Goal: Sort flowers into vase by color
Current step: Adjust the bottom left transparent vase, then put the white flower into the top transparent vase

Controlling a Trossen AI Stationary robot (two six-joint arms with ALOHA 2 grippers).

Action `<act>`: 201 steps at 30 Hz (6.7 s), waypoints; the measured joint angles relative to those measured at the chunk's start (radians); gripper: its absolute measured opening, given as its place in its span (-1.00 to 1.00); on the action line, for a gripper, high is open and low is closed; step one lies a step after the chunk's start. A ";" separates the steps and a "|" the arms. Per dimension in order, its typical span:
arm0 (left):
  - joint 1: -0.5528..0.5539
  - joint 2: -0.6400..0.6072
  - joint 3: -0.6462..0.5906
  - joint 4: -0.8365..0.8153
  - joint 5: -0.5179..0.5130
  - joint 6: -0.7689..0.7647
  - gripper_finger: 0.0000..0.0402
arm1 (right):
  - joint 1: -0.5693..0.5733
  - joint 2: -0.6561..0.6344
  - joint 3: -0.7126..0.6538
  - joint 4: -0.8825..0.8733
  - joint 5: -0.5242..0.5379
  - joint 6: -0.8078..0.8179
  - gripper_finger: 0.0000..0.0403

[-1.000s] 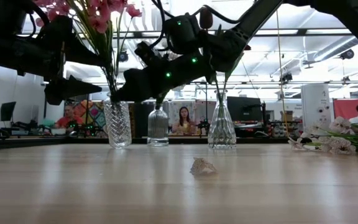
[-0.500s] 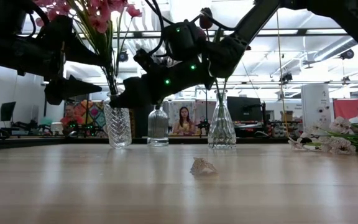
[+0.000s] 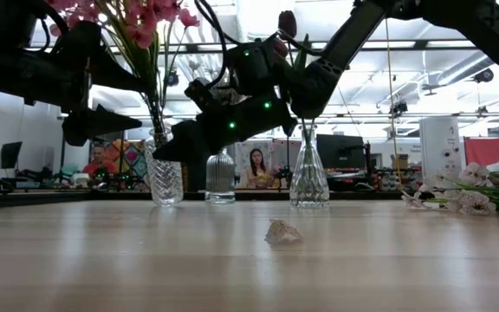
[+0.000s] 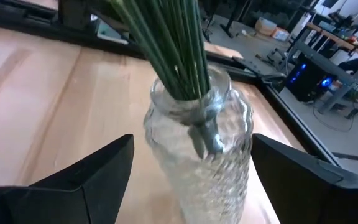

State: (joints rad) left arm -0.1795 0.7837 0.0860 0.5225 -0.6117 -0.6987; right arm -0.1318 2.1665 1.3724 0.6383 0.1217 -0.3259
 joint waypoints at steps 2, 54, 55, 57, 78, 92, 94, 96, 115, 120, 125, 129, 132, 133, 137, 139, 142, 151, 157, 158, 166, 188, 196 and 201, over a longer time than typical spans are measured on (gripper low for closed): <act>0.000 0.000 0.000 0.000 0.000 0.000 0.65 | 0.000 0.008 0.005 0.001 0.000 0.007 0.55; 0.000 -0.027 0.000 -0.235 0.599 -0.149 0.65 | -0.019 -0.012 0.213 -0.402 -0.150 0.304 0.21; 0.000 -0.032 0.000 -0.249 0.612 -0.163 0.65 | -0.019 -0.012 0.213 -0.403 -0.150 0.306 0.21; 0.000 -0.044 0.000 -0.256 0.631 -0.185 0.65 | -0.019 -0.013 0.213 -0.404 -0.152 0.308 0.21; -0.003 -0.185 0.451 -1.161 0.541 -0.152 0.65 | -0.019 -0.016 0.213 -0.444 -0.151 0.307 0.21; -0.003 -0.201 0.658 -1.652 0.501 -0.231 0.65 | -0.019 -0.015 0.212 -0.444 -0.171 0.312 0.21; -0.003 -0.206 0.690 -1.686 0.499 -0.230 0.65 | -0.019 -0.015 0.212 -0.445 -0.173 0.319 0.21; -0.003 -0.213 0.728 -1.712 0.497 -0.218 0.65 | -0.018 -0.015 0.212 -0.445 -0.181 0.337 0.21; -0.003 -0.338 0.994 -1.844 0.157 -0.094 0.65 | -0.001 -0.030 0.211 -0.456 -0.231 0.353 0.27; -0.003 -0.377 0.979 -1.843 0.109 -0.095 0.65 | 0.004 -0.032 0.208 -0.463 -0.192 0.337 0.40; -0.003 -0.387 0.977 -1.841 0.094 -0.095 0.65 | 0.004 -0.038 0.207 -0.471 -0.175 0.335 0.43; -0.003 -0.387 0.976 -1.841 0.085 -0.094 0.65 | 0.005 -0.046 0.208 -0.476 -0.173 0.333 0.40; -0.003 -0.387 0.973 -1.840 0.085 -0.094 0.65 | 0.007 -0.046 0.208 -0.478 -0.172 0.327 0.38; -0.003 -0.387 0.972 -1.840 0.082 -0.095 0.65 | 0.007 -0.047 0.208 -0.478 -0.172 0.327 0.38; -0.003 -0.387 0.972 -1.840 0.077 -0.094 0.65 | 0.007 -0.051 0.209 -0.486 -0.172 0.326 0.37; -0.003 -0.387 0.972 -1.840 0.077 -0.094 0.65 | 0.007 -0.057 0.209 -0.501 -0.172 0.325 0.37; -0.003 -0.387 0.972 -1.840 0.077 -0.094 0.65 | 0.007 -0.070 0.210 -0.522 -0.172 0.321 0.37; -0.003 -0.387 0.972 -1.840 0.077 -0.094 0.65 | 0.007 -0.119 0.211 -0.609 -0.146 0.299 0.37; -0.003 -0.387 0.972 -1.839 0.071 -0.083 0.65 | 0.007 -0.152 0.211 -0.673 -0.144 0.296 0.37; -0.003 -0.387 0.972 -1.838 0.070 -0.081 0.65 | 0.007 -0.158 0.211 -0.689 -0.144 0.297 0.37; -0.003 -0.387 0.972 -1.762 0.070 -0.020 0.65 | 0.018 -0.221 0.211 -0.779 -0.145 0.299 0.37; -0.003 -0.386 0.972 -1.683 -0.036 0.129 0.65 | 0.193 -0.558 0.211 -1.204 -0.148 0.447 0.35; -0.003 -0.386 0.972 -1.677 -0.035 0.140 0.65 | 0.311 -0.658 0.211 -1.663 -0.151 0.760 0.25; -0.003 -0.386 0.972 -1.615 -0.034 0.182 0.65 | 0.366 -0.677 0.192 -1.884 -0.140 0.990 0.20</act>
State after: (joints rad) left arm -0.1825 0.3977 1.0580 -1.0929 -0.6456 -0.5164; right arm 0.2341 1.4897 1.5645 -1.2458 -0.0178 0.6641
